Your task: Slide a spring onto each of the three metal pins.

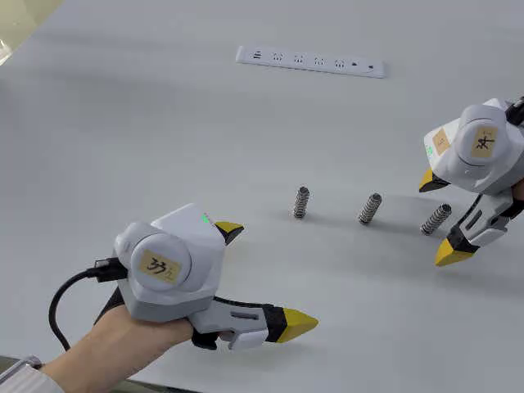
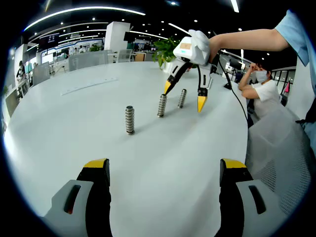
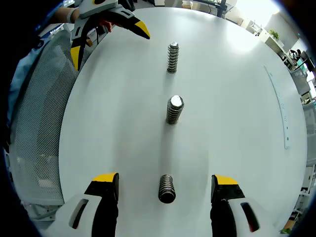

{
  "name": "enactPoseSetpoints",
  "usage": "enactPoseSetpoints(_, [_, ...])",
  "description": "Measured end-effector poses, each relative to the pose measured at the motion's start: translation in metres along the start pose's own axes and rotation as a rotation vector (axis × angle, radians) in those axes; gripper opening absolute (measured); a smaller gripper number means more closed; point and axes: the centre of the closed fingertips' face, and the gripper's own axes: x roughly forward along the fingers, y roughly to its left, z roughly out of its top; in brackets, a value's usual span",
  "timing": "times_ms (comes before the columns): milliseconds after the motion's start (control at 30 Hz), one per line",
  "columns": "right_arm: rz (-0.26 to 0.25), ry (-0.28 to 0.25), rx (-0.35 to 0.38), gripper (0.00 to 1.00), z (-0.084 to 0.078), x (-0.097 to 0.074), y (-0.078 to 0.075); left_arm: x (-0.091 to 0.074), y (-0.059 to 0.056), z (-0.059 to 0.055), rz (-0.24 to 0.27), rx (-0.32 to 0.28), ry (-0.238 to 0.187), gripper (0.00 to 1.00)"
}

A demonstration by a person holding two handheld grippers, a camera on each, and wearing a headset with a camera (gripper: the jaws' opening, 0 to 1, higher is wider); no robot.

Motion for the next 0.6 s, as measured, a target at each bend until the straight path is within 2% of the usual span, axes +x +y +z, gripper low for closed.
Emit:
enactPoseSetpoints(267, [-0.038,-0.117,0.088,0.99,0.009,-0.004,0.003,-0.001,-0.001,0.004,0.001,0.005,-0.005,0.91])
enactPoseSetpoints(333, [-0.032,-0.132,0.115,0.99,0.008,-0.005,0.005,-0.001,0.0,0.005,0.002,0.006,-0.008,0.91])
enactPoseSetpoints(433, [-0.051,-0.165,0.149,0.99,0.01,-0.008,0.005,-0.001,0.0,0.006,0.004,0.009,-0.009,0.91])
enactPoseSetpoints(600, [-0.074,-0.239,0.204,0.99,0.011,-0.015,0.006,-0.003,0.001,0.01,0.007,0.016,-0.015,0.91])
